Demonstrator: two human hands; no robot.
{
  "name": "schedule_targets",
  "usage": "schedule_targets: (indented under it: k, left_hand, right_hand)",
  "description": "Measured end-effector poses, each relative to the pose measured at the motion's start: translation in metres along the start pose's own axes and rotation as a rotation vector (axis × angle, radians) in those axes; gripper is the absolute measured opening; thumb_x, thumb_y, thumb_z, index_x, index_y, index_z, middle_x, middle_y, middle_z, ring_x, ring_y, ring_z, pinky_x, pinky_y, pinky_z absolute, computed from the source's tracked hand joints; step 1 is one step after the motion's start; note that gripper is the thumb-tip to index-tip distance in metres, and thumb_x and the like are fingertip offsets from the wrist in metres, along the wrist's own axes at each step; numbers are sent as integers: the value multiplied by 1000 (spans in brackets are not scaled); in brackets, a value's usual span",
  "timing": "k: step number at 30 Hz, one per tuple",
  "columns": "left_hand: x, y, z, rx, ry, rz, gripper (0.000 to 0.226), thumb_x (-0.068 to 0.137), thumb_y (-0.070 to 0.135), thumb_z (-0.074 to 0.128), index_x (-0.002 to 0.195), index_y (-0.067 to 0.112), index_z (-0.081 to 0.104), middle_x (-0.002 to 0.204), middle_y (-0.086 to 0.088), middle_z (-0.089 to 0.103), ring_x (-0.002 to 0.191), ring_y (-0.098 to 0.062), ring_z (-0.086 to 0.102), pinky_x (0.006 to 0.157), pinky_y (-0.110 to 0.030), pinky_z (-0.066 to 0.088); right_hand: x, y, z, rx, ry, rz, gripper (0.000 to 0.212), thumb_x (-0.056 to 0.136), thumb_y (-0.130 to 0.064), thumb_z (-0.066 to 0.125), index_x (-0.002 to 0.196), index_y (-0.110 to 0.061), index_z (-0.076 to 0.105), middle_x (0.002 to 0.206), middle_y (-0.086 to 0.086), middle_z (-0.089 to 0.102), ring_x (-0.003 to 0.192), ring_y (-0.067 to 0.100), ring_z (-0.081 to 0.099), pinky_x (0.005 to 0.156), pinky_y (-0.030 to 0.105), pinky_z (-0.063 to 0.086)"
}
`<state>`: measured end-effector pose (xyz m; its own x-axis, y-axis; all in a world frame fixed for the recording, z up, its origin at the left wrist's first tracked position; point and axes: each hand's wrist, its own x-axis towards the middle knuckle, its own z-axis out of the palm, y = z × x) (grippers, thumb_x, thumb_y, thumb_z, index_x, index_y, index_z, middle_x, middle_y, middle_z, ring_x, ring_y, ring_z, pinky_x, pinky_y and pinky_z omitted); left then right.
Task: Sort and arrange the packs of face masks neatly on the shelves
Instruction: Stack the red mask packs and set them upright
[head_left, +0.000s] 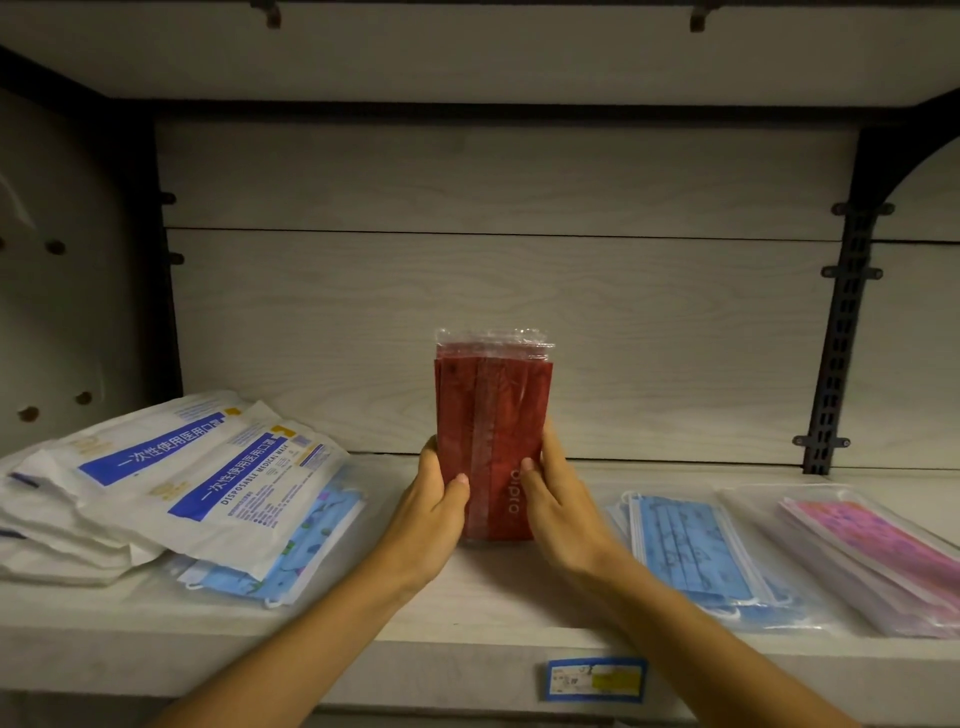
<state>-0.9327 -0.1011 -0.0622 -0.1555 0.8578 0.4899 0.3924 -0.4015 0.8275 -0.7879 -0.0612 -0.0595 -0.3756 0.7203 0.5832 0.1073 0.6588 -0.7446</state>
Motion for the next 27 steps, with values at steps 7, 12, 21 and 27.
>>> schedule_targets:
  k: [7,12,21,27]
  left_hand:
    - [-2,1,0,40,1,-6,40,100,12,38,138,26,33,123,11,53,113,-6,52,97,-24,38]
    - [-2,0,1,28,-13,-17,29,101,12,37,128,21,39,121,6,55,107,-2,52,84,-13,39]
    - [3,-10,3,139,56,22,19,98,13,44,116,15,49,113,0,54,105,-9,53,81,-7,39]
    - [12,20,2,-37,48,-38,19,93,14,55,110,20,61,95,0,70,84,-11,67,76,-27,55]
  right_hand:
    - [-3,-4,-2,-57,48,-9,42,105,-24,26,141,-46,22,110,2,64,101,19,62,85,31,55]
    - [-4,-3,-2,-94,51,8,34,105,-28,27,131,-49,30,108,-4,64,98,17,63,87,33,55]
    - [-4,-9,-3,-124,110,73,22,103,-25,34,120,-39,39,109,-15,57,101,0,59,87,23,53]
    - [4,-25,-10,-120,269,155,17,102,-29,37,114,-35,49,107,-3,61,102,15,60,91,41,52]
